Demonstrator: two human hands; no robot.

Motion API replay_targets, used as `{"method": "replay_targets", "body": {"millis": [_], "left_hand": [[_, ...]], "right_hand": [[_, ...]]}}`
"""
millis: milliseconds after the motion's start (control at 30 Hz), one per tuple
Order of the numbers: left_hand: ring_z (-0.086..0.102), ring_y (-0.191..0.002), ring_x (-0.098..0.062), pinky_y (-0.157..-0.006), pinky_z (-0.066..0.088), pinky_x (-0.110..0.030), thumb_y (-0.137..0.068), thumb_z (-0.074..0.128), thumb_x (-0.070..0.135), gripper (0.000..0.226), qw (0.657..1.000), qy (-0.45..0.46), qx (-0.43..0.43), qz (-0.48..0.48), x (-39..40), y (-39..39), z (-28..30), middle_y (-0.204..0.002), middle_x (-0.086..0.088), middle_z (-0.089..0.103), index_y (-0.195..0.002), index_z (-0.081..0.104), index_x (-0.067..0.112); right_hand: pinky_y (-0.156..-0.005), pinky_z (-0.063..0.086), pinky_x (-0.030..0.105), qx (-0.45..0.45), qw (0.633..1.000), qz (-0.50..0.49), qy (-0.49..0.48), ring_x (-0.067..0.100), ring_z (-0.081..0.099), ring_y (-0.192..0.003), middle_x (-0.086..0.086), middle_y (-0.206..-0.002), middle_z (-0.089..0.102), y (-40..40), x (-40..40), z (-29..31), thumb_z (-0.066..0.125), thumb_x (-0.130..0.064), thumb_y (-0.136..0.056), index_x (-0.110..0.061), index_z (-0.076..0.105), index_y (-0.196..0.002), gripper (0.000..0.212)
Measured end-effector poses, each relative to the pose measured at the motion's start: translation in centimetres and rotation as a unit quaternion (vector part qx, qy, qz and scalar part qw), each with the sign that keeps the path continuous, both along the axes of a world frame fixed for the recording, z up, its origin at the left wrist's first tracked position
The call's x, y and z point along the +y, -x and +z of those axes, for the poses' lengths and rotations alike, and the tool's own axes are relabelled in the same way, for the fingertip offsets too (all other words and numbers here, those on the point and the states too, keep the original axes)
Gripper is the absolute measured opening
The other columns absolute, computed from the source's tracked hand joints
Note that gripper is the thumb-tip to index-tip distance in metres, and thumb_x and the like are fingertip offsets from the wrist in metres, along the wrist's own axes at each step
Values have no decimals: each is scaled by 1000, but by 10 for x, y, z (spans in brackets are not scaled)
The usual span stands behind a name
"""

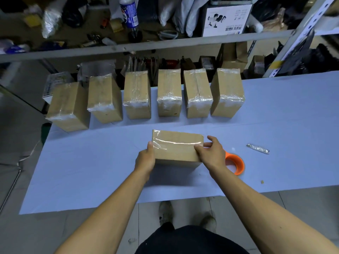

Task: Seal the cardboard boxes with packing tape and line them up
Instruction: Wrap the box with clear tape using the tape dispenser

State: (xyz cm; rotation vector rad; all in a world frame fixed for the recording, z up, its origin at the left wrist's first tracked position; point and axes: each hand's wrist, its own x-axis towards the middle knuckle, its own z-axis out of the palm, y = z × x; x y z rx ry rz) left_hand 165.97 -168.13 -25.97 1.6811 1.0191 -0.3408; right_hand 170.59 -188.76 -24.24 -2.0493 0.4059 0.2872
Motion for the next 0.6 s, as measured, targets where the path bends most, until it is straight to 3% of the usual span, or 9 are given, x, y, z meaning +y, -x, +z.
{"method": "replay_targets", "body": {"millis": [67,133,200,233,333,400,467,533,600], "left_hand": [[57,-114,-41,-90,47,-41,-100,27,57,63,997,-66,1,-36,4,6,-5,-127,-23,60,-122,60,8],[44,-134,-33,-110,36,-40,-104,31,44,52,991,-111,-30,-67,7,8,-1,-148,-12,47,-145,43,15],[31,-145,-23,-117,25,-34,-106,33,26,49,974,-150,-108,-132,11,6,5,-159,-1,31,-154,28,22],[27,-147,-20,-117,22,-29,-105,33,18,49,959,-171,-139,-179,12,4,7,-161,1,27,-154,30,23],[43,-134,-20,-106,31,-24,-101,43,21,40,938,-218,-154,-223,15,0,6,-146,0,45,-141,48,22],[57,-108,-24,-88,43,-30,-91,57,38,35,934,-243,-103,-239,14,0,5,-112,-3,61,-122,56,22],[62,-87,-24,-73,46,-31,-77,59,52,39,940,-192,-59,-276,10,3,5,-84,0,64,-102,61,23],[62,-80,-21,-69,48,-30,-75,62,47,28,953,-104,-51,-281,1,7,5,-79,1,65,-90,66,23],[61,-86,-15,-75,51,-29,-83,62,33,15,954,-61,-53,-289,-11,7,5,-91,5,66,-94,66,25]], "right_hand": [[-93,50,36,3,1000,21,-10,16,63,-102,-2,-116,66,2,1,-2,68,-25,-87,-17,54,-134,50],[-86,53,32,11,999,37,-38,11,63,-96,-5,-118,66,5,1,-3,62,-19,-87,-21,60,-129,42],[-82,53,28,30,994,69,-75,7,61,-96,-7,-122,62,5,-3,-3,56,-13,-86,-27,58,-131,47],[-85,53,29,42,991,95,-87,9,60,-102,-7,-125,60,5,-6,-4,53,-14,-86,-34,55,-133,51],[-91,50,34,61,985,120,-108,15,56,-113,-3,-126,56,2,-11,-6,49,-17,-92,-42,44,-143,57],[-87,47,32,20,994,86,-69,18,56,-104,1,-116,58,-1,-11,-6,49,-18,-94,-25,47,-144,51],[-86,45,32,-27,999,47,-7,23,57,-102,6,-110,60,-3,-12,-9,53,-22,-90,-11,52,-136,48],[-89,45,34,-43,999,13,16,28,56,-106,11,-112,59,-3,-14,-12,60,-18,-89,-5,55,-129,43],[-91,47,36,-41,999,-15,6,27,58,-105,10,-114,60,-2,-16,-15,63,-18,-90,-6,56,-125,38]]}}
